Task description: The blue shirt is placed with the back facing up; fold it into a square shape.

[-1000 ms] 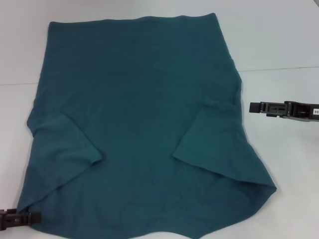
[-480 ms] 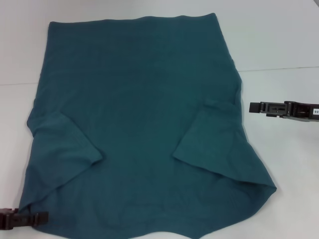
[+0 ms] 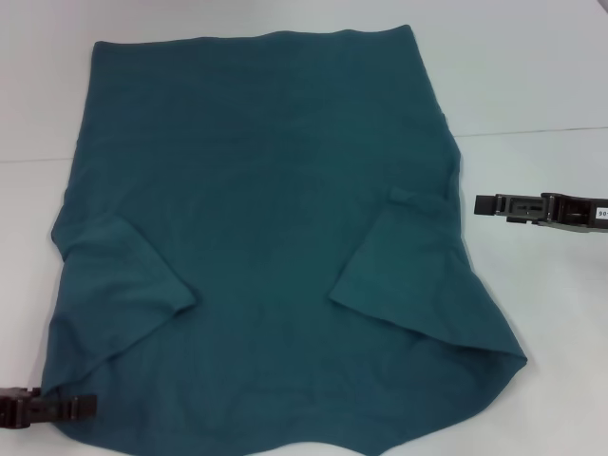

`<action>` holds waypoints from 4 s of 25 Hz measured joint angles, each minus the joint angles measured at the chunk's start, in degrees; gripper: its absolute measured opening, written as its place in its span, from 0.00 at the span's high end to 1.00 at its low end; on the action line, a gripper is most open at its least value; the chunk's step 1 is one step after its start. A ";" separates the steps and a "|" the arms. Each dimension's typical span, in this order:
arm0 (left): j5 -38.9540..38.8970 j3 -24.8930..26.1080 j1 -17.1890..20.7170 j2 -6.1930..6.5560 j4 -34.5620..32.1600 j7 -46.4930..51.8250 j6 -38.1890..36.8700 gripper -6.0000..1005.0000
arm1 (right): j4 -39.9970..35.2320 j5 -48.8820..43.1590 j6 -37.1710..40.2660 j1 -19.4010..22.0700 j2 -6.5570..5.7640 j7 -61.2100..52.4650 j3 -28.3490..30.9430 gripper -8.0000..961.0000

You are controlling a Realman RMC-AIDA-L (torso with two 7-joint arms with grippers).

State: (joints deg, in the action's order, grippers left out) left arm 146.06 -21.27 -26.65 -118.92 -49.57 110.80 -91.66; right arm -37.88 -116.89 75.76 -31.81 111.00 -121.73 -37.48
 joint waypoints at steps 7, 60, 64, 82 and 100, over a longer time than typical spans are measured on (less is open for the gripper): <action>0.98 -0.36 -0.12 0.20 -0.01 2.05 1.66 0.09 | 0.00 0.00 0.13 0.10 0.00 0.03 0.26 0.04; 0.05 -1.81 0.06 0.20 -1.16 5.17 -0.05 0.98 | -0.42 -5.62 8.60 3.55 -3.14 -3.26 0.45 0.06; -0.34 -1.60 -0.10 0.32 -1.16 5.28 0.11 0.98 | -0.58 -7.94 11.73 4.29 -3.47 -4.99 1.27 0.07; -0.96 -1.59 -0.19 0.35 -1.14 5.39 0.49 0.98 | 5.90 -14.81 11.33 2.14 -1.59 -6.30 1.10 0.21; -1.12 -1.58 -0.28 0.52 -1.22 5.68 0.52 0.97 | 5.98 -15.35 9.33 1.67 -1.06 -5.77 1.20 0.49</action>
State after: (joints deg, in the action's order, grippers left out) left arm 144.93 -22.85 -26.92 -118.40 -50.79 116.48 -91.14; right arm -31.90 -132.24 85.09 -30.13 109.94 -127.50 -36.28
